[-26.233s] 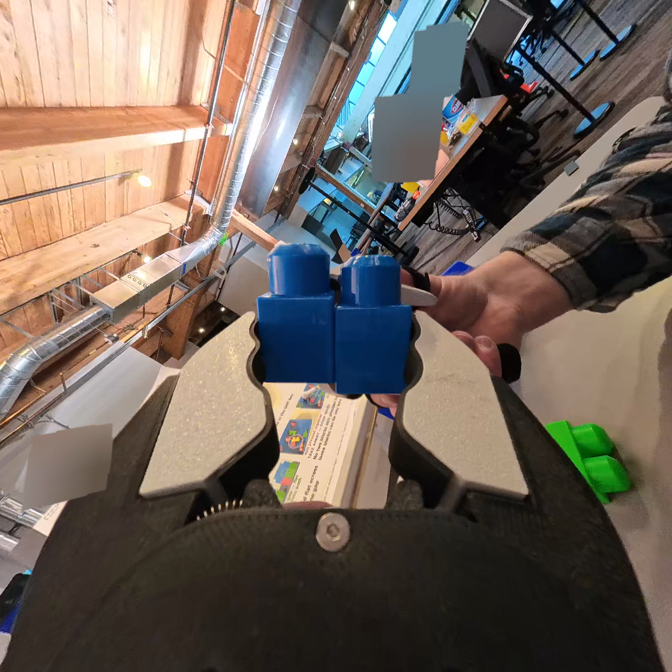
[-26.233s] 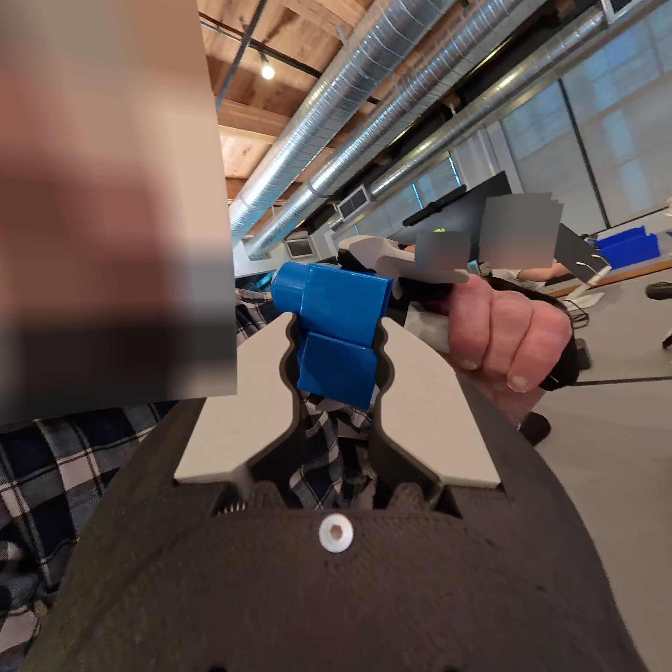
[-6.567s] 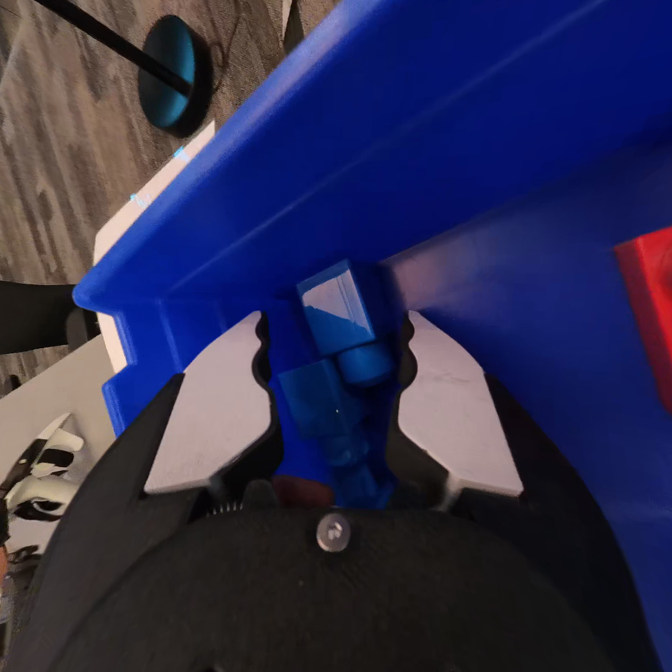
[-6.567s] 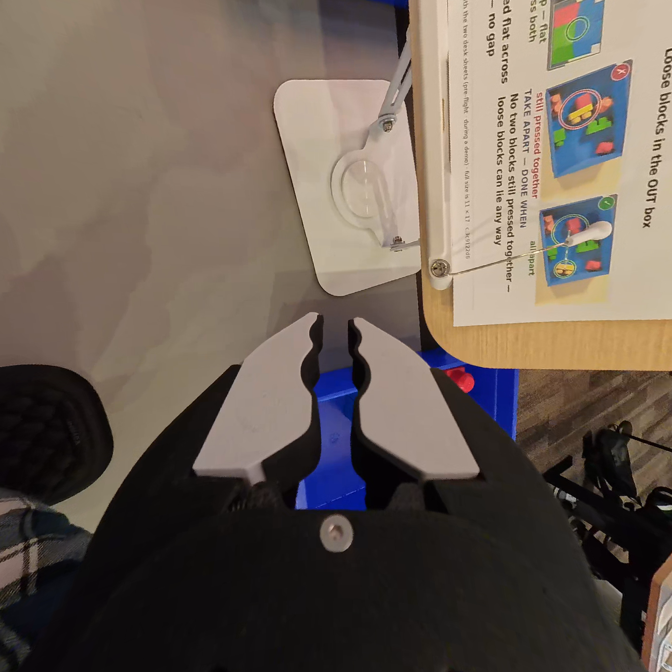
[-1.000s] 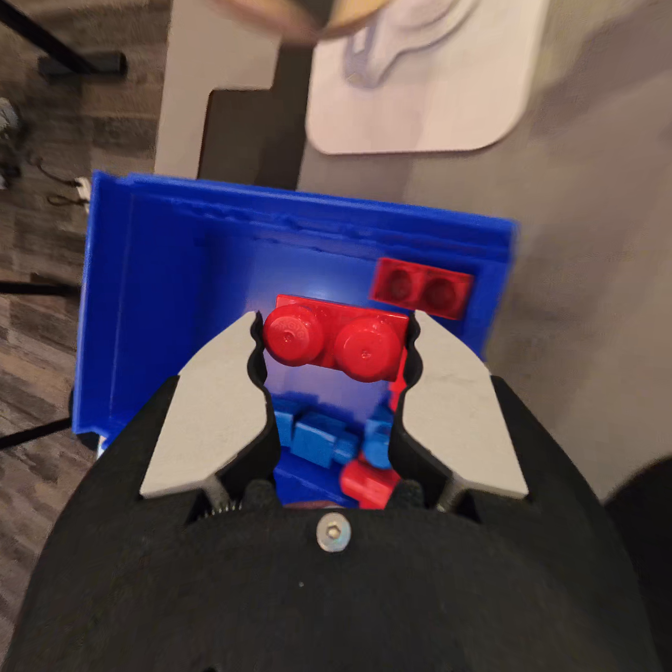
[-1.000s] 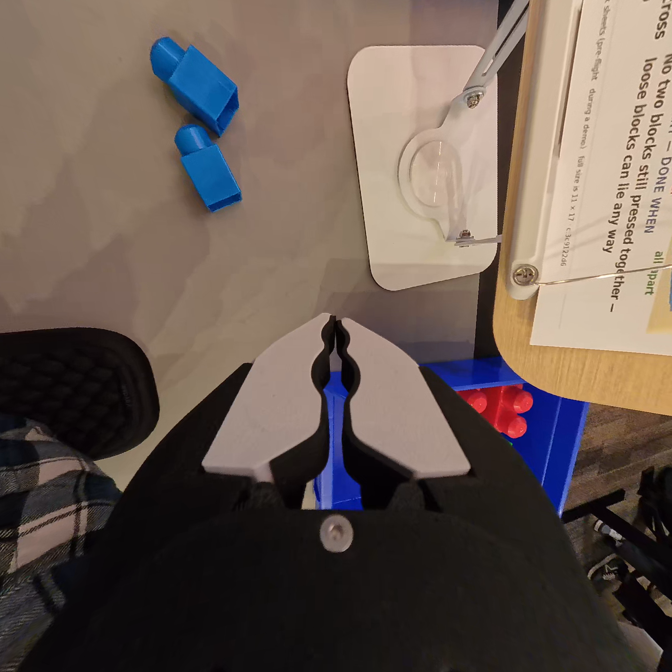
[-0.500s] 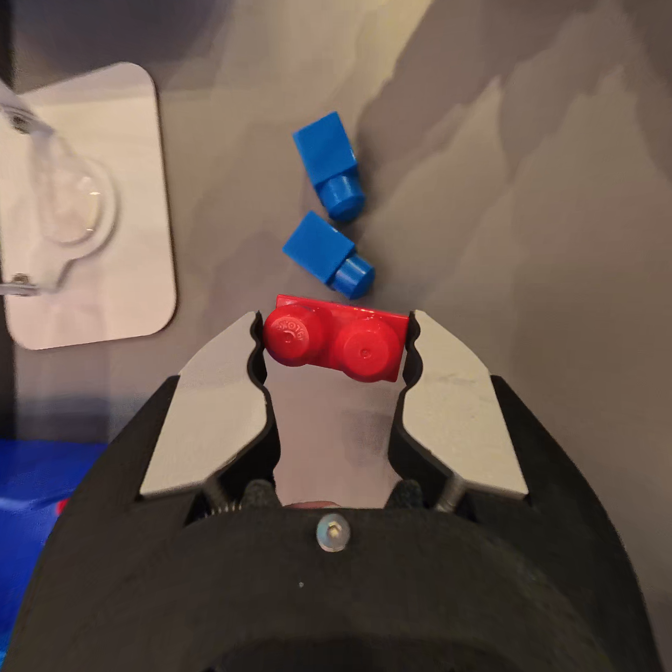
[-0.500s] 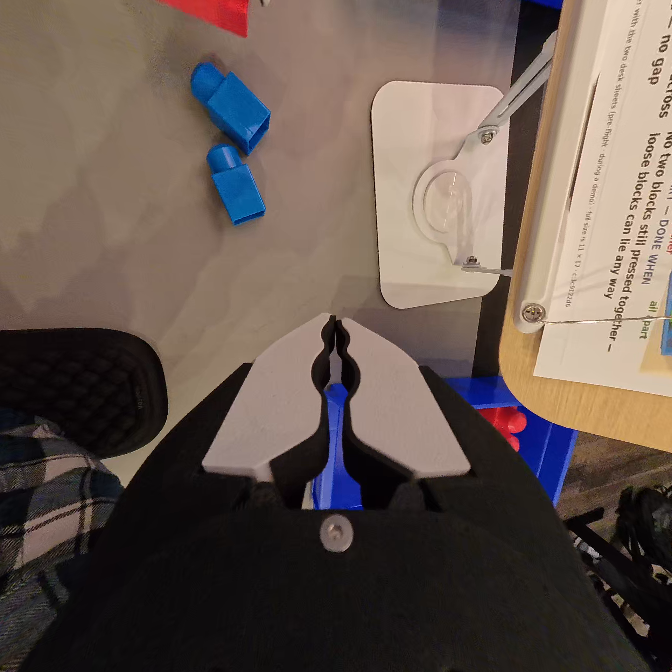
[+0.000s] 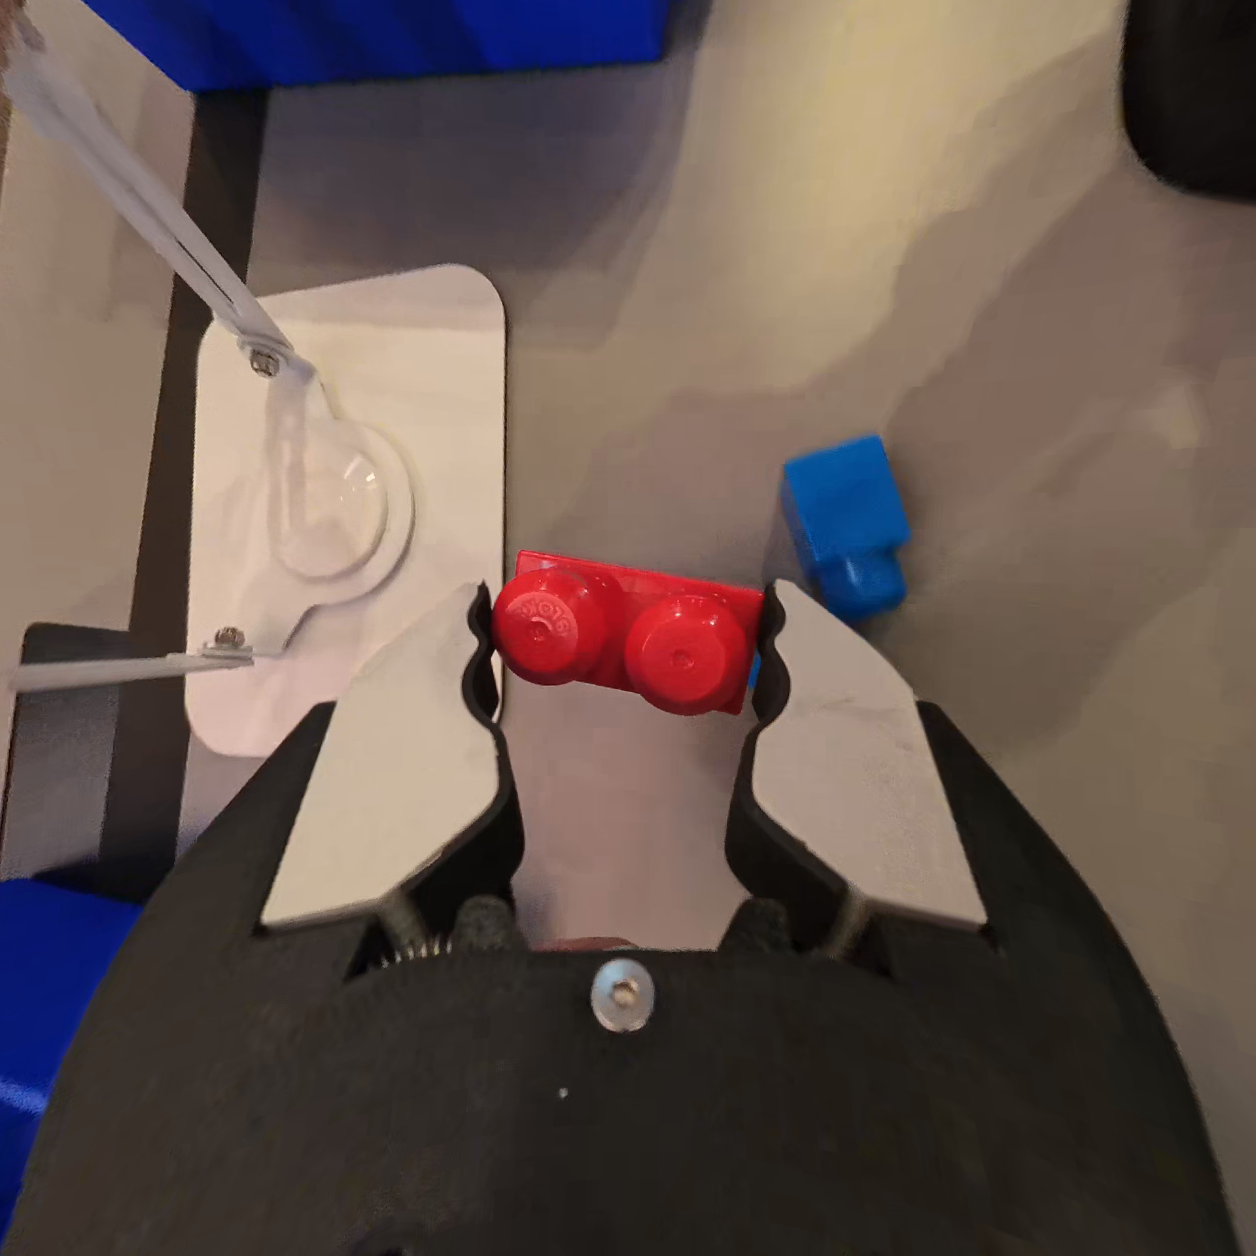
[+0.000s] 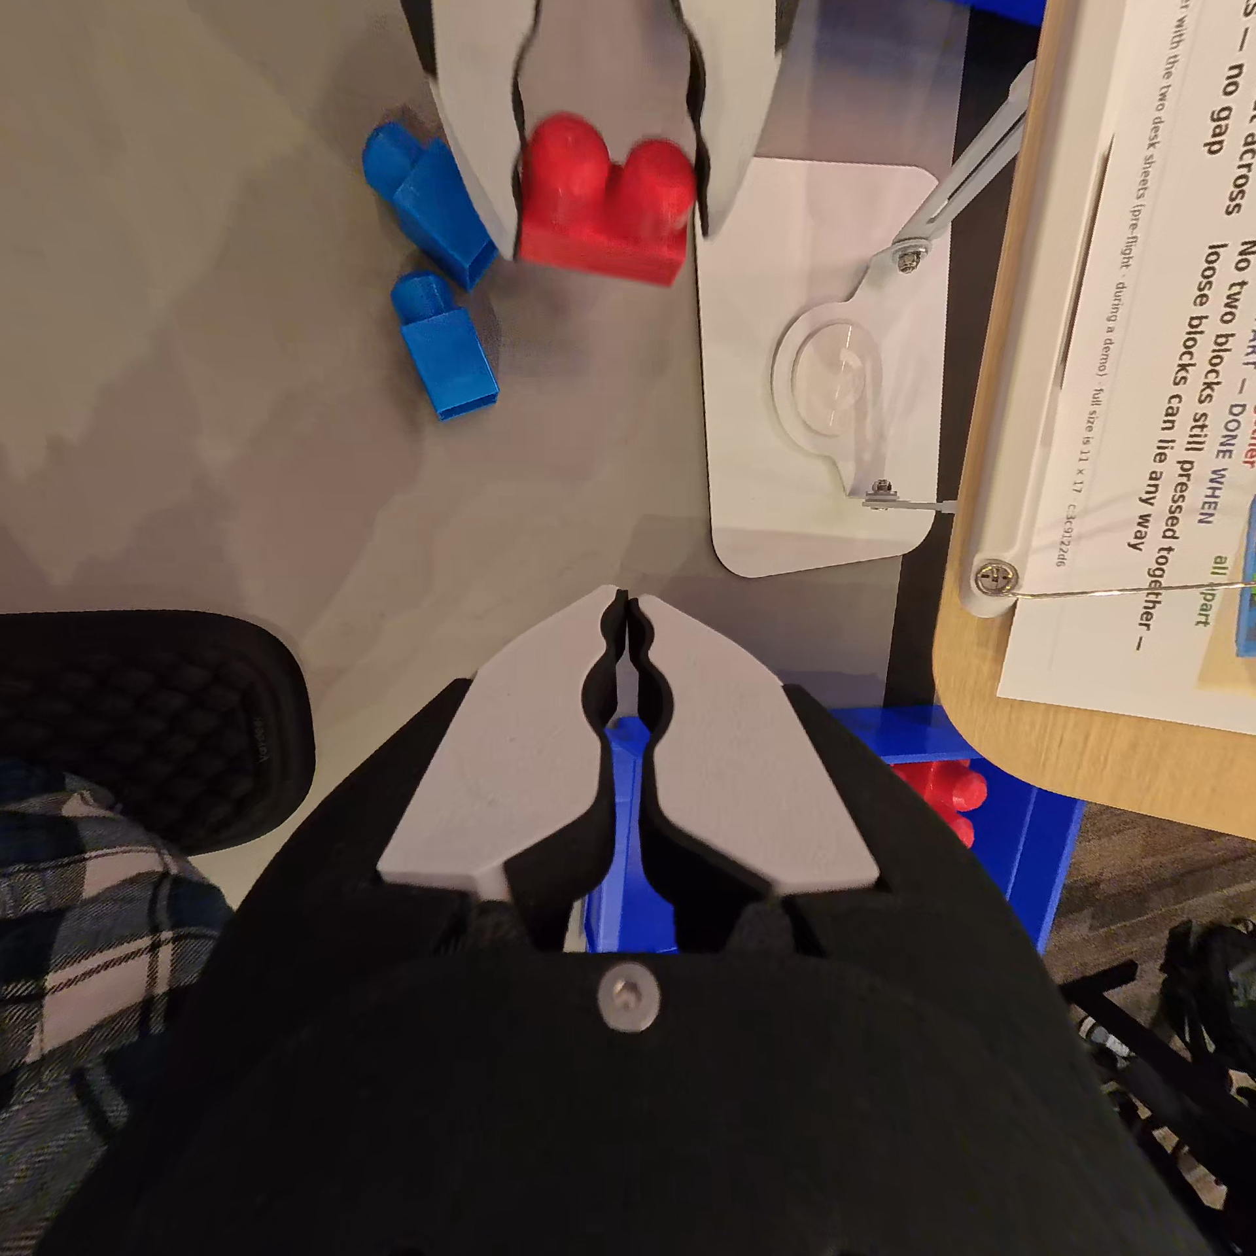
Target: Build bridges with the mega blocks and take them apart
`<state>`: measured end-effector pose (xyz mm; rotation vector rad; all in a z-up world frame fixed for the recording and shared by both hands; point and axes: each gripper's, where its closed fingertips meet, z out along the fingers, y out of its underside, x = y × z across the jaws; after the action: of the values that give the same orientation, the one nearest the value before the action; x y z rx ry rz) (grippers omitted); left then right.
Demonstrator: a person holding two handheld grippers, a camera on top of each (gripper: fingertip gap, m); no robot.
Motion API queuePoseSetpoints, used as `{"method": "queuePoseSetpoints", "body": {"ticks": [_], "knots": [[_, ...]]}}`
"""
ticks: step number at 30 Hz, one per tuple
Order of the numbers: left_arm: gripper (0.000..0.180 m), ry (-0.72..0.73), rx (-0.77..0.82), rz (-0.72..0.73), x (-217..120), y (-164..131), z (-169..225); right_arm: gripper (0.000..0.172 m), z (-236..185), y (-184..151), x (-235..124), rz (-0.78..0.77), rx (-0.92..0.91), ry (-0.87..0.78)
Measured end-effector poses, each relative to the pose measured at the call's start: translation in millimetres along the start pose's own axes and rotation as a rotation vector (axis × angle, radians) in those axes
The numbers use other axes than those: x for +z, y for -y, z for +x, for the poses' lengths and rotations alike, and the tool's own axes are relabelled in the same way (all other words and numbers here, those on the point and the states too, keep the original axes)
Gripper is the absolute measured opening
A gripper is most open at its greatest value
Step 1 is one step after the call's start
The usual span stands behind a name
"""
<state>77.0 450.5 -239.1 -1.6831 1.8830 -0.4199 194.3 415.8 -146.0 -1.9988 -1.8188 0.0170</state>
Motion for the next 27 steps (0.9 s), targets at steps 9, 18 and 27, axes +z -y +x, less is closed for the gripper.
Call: {"method": "queuePoseSetpoints", "body": {"ticks": [9, 18, 27], "knots": [[0.074, -0.136, -0.086, -0.100, 60.9, -16.6, 5.5, 0.000, -2.0, 1.8, -2.0, 0.013, -0.010, 0.004], [0.090, -0.115, -0.157, -0.050, 25.8, -17.2, 8.9, 0.000, -1.8, -0.6, -5.3, 0.019, -0.003, 0.000], [0.089, -0.009, -0.278, -0.069, 2.6, -44.1, 70.1, 0.000, -4.6, 2.2, -7.3, 0.020, -0.014, -0.003]]}}
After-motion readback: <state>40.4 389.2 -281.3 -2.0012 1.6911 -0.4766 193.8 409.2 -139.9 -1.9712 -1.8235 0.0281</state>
